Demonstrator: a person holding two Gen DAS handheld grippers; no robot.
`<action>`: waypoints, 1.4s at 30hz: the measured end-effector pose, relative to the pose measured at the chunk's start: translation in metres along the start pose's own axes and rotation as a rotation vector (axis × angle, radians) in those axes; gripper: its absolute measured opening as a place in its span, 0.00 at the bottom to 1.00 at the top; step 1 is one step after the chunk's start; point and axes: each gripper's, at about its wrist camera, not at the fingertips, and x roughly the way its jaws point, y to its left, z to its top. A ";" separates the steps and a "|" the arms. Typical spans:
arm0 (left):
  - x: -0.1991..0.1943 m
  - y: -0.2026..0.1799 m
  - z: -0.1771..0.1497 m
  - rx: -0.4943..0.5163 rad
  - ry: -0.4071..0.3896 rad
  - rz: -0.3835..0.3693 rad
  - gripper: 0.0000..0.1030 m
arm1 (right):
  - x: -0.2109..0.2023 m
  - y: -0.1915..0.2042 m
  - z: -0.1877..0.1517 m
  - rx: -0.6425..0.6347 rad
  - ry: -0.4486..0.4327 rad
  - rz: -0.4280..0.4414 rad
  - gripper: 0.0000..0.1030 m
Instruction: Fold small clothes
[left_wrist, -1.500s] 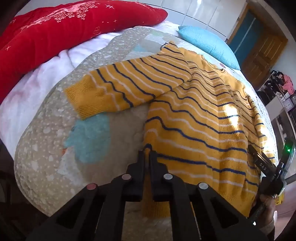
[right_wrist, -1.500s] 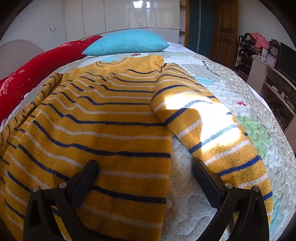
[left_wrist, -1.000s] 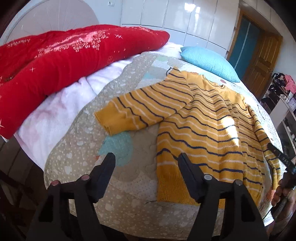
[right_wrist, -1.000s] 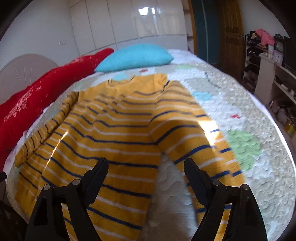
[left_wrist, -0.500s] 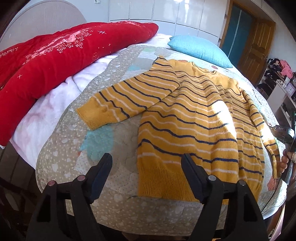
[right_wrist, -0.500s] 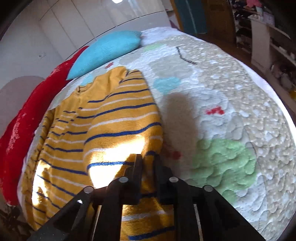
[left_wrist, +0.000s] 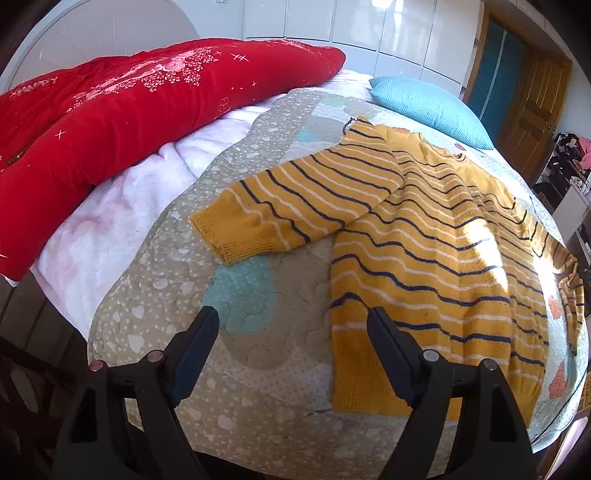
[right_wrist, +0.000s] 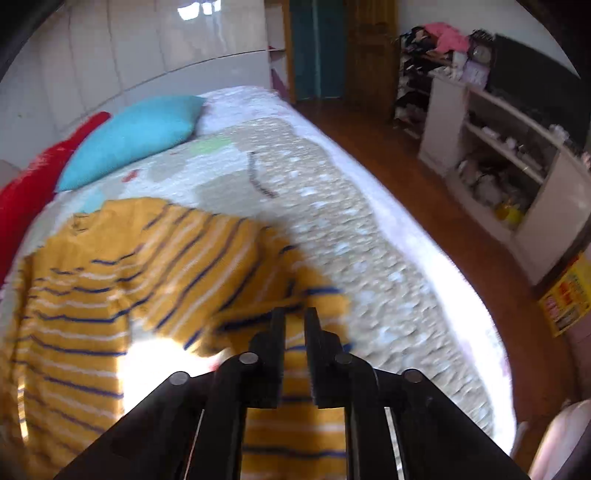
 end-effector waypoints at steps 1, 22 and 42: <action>0.006 0.002 0.001 0.001 0.016 -0.004 0.80 | -0.009 0.011 -0.013 -0.002 0.013 0.099 0.38; 0.023 -0.024 -0.002 -0.040 0.128 -0.233 0.07 | -0.045 0.095 -0.192 0.052 0.181 0.680 0.11; -0.057 -0.025 -0.031 0.055 -0.071 -0.017 0.72 | -0.101 0.067 -0.198 -0.116 0.059 0.409 0.39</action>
